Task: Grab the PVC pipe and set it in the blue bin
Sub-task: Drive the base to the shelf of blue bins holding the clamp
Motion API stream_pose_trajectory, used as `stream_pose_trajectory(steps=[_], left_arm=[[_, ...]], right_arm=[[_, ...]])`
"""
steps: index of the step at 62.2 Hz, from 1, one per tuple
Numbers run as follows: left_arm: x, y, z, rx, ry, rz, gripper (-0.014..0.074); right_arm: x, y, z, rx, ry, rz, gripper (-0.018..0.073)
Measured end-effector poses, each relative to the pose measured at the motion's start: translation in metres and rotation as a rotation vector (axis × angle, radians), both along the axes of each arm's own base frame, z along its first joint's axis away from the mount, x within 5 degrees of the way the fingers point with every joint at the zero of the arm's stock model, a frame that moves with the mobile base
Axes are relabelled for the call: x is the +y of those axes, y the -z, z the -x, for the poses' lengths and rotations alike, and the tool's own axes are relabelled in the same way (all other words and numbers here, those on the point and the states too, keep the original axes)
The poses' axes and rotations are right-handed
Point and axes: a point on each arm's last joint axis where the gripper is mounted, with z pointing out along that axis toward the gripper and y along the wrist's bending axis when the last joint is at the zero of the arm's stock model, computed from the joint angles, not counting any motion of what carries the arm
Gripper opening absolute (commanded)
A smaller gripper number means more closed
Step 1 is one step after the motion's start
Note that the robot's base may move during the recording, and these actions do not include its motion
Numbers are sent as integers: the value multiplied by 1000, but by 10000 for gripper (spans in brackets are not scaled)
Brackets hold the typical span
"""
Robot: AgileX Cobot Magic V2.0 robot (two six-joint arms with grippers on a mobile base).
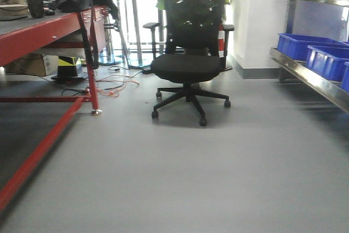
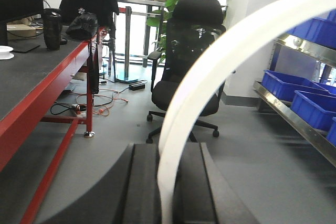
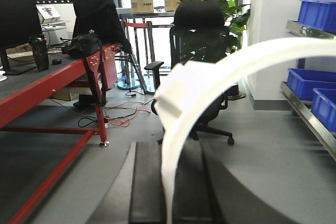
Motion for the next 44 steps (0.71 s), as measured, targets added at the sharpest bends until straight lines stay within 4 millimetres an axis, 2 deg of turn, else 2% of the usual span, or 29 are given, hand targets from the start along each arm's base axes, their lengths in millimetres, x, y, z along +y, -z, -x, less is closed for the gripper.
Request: stream_pose_trajectory(steps=[44], left_arm=[[0, 0, 0, 0, 0, 0, -111]], right_arm=[[0, 0, 0, 0, 0, 0, -161]])
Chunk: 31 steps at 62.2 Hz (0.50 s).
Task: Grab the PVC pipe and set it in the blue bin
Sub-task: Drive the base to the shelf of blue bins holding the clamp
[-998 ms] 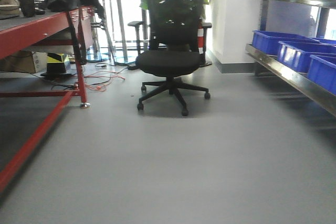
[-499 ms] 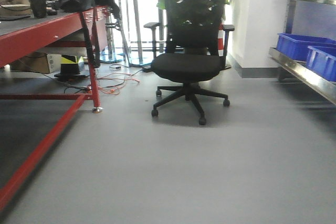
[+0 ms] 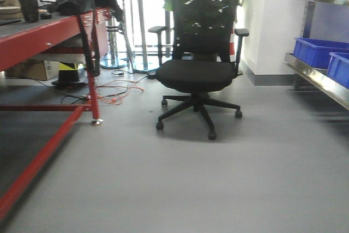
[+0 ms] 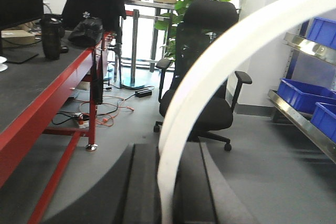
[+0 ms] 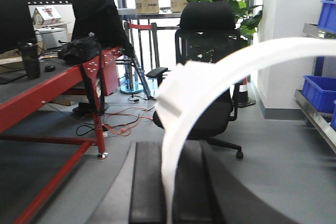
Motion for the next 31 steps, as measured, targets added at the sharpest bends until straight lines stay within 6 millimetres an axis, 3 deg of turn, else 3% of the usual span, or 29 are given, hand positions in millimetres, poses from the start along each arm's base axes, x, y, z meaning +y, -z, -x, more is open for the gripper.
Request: stream_pose_trajectory(steps=[31], left_arm=[[0, 0, 0, 0, 0, 0, -111]], right_arm=[[0, 0, 0, -2, 0, 0, -161]])
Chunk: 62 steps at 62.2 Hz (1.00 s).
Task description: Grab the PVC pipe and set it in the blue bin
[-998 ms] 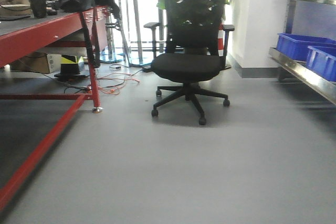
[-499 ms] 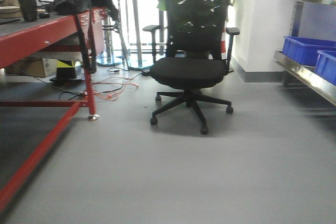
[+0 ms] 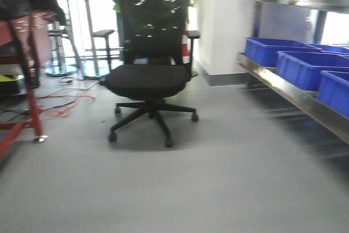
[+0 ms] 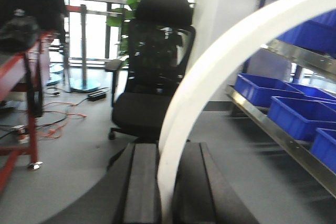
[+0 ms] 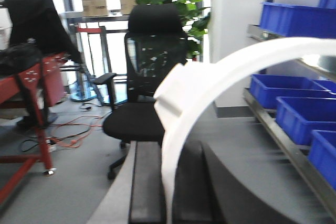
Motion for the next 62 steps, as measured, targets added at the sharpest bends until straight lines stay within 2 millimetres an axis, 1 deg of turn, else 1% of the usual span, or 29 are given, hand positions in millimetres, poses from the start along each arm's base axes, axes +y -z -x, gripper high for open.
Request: stream_pose_trajectory(steps=[62], left_arm=[[0, 0, 0, 0, 0, 0, -111]], right_arm=[[0, 0, 0, 0, 0, 0, -161]])
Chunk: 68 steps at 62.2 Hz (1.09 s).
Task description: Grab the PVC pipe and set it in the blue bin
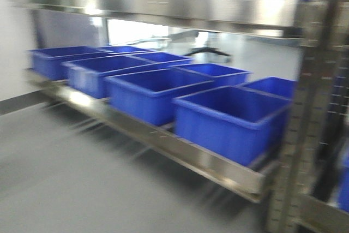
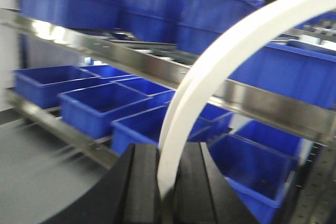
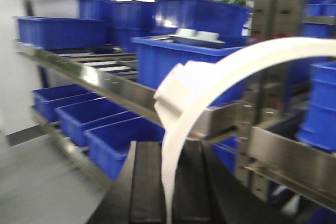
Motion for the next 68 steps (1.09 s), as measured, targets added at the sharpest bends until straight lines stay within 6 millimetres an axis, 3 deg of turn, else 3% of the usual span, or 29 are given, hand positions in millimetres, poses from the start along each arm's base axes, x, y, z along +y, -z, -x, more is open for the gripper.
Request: stream_pose_trajectory(steps=[68], left_arm=[[0, 1, 0, 2, 0, 0, -111]], right_arm=[[0, 0, 0, -4, 0, 2, -161]])
